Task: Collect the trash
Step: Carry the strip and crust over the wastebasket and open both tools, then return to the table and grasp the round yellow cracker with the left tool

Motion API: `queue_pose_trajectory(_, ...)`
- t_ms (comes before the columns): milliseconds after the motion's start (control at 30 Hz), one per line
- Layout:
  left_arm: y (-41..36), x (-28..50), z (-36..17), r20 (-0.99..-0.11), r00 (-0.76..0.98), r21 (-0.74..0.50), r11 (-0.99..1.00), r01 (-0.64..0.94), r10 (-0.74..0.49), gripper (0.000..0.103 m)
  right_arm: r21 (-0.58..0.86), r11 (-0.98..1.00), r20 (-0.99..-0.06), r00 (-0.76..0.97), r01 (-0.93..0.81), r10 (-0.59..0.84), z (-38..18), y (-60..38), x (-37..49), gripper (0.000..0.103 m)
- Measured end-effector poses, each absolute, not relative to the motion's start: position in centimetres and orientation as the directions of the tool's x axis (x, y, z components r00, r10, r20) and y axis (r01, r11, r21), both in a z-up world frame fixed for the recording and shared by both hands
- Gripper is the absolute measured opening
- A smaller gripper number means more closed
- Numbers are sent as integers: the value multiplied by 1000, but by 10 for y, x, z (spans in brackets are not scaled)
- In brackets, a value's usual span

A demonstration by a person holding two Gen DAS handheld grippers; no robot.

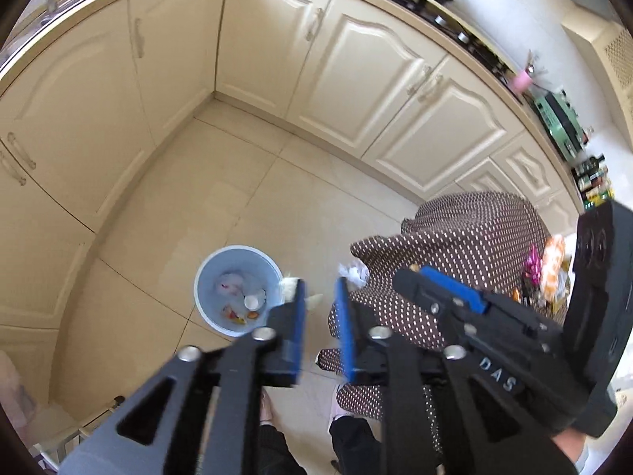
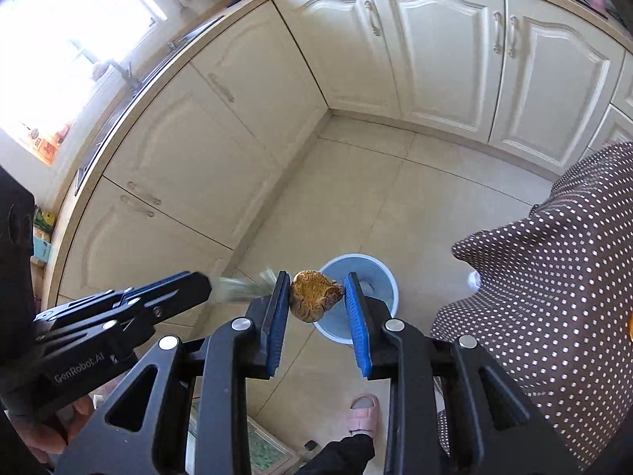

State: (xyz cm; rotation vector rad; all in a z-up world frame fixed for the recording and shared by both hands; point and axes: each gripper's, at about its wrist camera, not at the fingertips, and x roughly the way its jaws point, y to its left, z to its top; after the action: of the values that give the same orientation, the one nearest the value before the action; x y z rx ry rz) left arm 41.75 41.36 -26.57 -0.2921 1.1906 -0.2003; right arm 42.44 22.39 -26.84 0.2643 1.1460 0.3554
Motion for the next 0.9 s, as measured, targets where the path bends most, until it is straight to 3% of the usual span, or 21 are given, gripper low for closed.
queue_pose_trajectory(467,441,413,-264,-878,368,-345,937,-45,-306,21,361,919,-853,340,-162,395,-268,255,426,27)
queue_pose_trajectory(600,446,411,-261,-882,372,-334,940,-65,-288,35,360,917,-852,342,-169,398,-265,265,427,27)
queue_pose_trajectory(900,477,404,-246,-880,411,-322,936,-146,-239,49,379,907,-823,382,-184,421,-249,280,436,29)
